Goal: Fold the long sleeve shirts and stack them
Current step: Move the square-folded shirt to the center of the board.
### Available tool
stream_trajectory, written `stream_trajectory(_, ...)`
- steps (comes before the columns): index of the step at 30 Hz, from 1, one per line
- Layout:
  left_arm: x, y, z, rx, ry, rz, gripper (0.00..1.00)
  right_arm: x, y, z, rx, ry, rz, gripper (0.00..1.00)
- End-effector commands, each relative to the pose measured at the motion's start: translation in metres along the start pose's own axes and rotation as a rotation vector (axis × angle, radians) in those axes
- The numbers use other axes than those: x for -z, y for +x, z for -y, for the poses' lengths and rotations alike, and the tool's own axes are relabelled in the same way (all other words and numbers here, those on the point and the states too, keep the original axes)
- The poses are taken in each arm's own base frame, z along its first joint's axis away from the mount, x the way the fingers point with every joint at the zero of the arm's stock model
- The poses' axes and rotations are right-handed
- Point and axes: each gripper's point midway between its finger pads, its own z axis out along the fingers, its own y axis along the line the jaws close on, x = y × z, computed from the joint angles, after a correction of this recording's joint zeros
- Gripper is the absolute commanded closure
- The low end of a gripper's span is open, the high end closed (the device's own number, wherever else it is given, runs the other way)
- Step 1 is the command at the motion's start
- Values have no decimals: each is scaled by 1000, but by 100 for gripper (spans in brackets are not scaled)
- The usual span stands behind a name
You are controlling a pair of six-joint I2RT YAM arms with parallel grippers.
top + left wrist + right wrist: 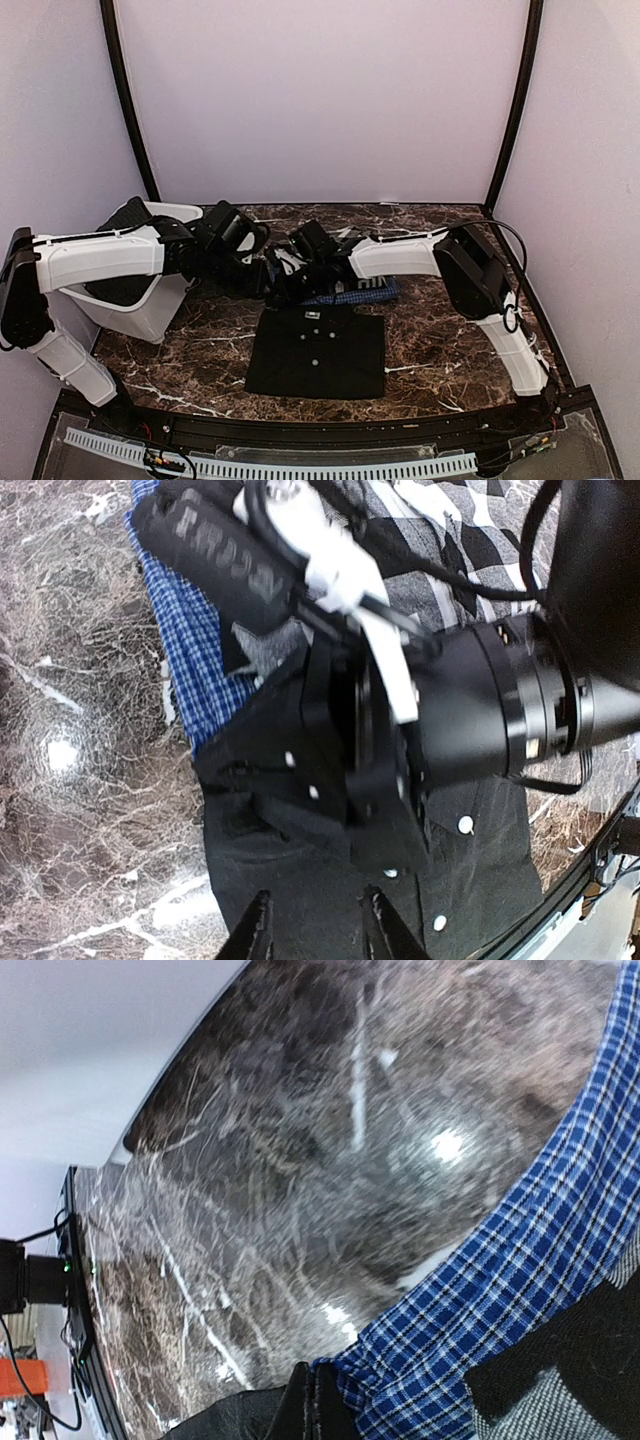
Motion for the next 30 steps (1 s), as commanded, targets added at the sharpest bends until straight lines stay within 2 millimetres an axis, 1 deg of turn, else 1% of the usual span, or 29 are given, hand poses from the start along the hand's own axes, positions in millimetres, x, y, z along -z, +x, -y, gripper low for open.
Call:
stream_trajectory(1, 3, 6, -13, 41, -29, -2, 71, 6, -1, -25, 51, -68, 6, 100)
stream_trajectory(3, 4, 8, -19, 57, -44, -4, 70, 10, -6, -27, 55, -63, 17, 99)
stream_trajectory(6, 9, 11, -28, 74, -61, -2, 67, 22, -18, -40, 76, -78, 45, 82)
stream_trajectory(8, 9, 19, -35, 88, -62, -18, 66, 32, -26, -48, 88, -77, 66, 68)
stream_trajectory(11, 9, 28, -38, 105, -27, -41, 64, 50, -35, -57, 112, -52, 97, 52)
stream_trajectory(13, 9, 37, -38, 110, 0, -63, 62, 63, -37, -59, 122, -20, 117, 46)
stream_trajectory(16, 4, 55, -40, 118, 22, -118, 60, 81, -31, -55, 116, 36, 129, 43)
stream_trajectory(18, 2, 64, -41, 119, 37, -145, 59, 93, -20, -49, 105, 79, 129, 43)
stream_trajectory(19, 2, 67, -40, 117, 50, -157, 57, 105, -17, -51, 101, 94, 144, 43)
stream_trajectory(21, 0, 77, -38, 118, 73, -189, 55, 117, 0, -43, 72, 134, 140, 42)
stream_trajectory(22, -1, 83, -40, 121, 76, -208, 55, 122, 14, -34, 49, 168, 129, 42)
stream_trajectory(25, -7, 98, -41, 133, 102, -253, 53, 138, 47, -20, -21, 212, 113, 41)
stream_trajectory(30, -16, 114, -39, 154, 148, -298, 50, 162, 99, 1, -162, 274, 114, 39)
